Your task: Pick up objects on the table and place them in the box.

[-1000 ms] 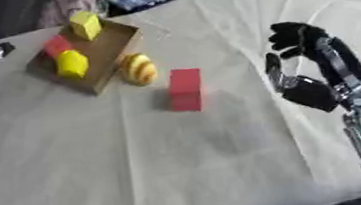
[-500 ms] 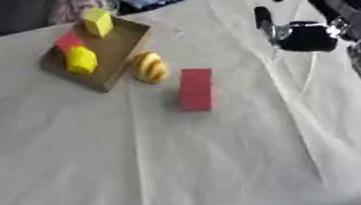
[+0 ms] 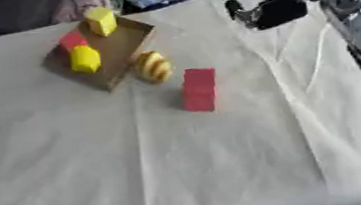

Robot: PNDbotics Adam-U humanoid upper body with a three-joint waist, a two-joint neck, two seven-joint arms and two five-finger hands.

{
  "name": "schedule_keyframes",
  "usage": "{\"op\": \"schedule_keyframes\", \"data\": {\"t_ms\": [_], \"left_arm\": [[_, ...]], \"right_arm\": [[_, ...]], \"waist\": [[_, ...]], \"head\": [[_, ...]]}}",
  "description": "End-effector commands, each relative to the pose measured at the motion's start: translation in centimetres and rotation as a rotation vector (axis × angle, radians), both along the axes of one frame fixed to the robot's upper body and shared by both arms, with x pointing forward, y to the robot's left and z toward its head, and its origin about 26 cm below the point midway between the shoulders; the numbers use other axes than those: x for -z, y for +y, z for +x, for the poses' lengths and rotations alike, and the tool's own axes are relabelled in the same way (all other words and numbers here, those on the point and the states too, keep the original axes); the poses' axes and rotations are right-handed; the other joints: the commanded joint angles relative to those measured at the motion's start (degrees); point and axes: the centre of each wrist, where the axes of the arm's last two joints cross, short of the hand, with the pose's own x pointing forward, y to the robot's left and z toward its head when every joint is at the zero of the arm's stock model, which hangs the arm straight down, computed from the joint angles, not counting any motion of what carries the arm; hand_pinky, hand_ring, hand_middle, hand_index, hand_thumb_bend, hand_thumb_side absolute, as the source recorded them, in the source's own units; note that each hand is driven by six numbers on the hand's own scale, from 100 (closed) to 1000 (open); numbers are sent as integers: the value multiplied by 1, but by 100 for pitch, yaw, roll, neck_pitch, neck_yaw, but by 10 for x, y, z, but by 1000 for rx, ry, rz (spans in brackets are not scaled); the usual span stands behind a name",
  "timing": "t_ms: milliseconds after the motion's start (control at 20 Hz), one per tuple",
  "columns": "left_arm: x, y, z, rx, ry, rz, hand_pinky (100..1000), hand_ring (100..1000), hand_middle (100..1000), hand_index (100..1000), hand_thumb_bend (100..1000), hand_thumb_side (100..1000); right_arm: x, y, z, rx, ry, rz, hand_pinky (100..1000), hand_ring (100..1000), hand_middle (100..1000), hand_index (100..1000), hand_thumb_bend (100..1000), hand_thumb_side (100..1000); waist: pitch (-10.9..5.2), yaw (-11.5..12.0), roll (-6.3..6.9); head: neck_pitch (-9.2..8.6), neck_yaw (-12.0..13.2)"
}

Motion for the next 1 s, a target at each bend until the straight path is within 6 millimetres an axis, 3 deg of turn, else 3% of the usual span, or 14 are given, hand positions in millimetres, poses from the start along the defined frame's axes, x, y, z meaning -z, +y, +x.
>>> {"op": "schedule_keyframes", "data": {"t_ms": [50, 200, 600, 800, 1000], "left_arm": [[-1, -2, -6, -3, -25, -46, 670, 598, 683, 754, 564, 462], [9, -2, -9, -12, 2, -72, 672, 598, 684, 758, 560, 474], [21, -2, -11, -23, 45, -89, 673, 599, 685, 763, 559, 484], [24, -3, -11, -17, 58, -84, 673, 599, 685, 765, 558, 487], [25, -3, -11, -17, 66, -79, 673, 598, 684, 766, 556, 488]], "right_arm": [[7, 3, 14, -4, 55, -139, 795, 827, 831, 939, 264, 416], [18, 13, 21, -38, 108, -285, 813, 841, 855, 955, 344, 427], [33, 29, 30, -76, 144, -428, 820, 846, 864, 960, 380, 468], [32, 33, 30, -96, 147, -427, 815, 842, 859, 958, 365, 488], [19, 35, 26, -119, 120, -391, 813, 840, 856, 959, 357, 496]], "waist": [[-91, 16, -89], [-94, 33, -99], [-106, 38, -91], [-111, 25, -95], [-118, 14, -102]], "head": [[-81, -59], [-72, -105], [-77, -175], [-86, -184], [-88, -192]]}}
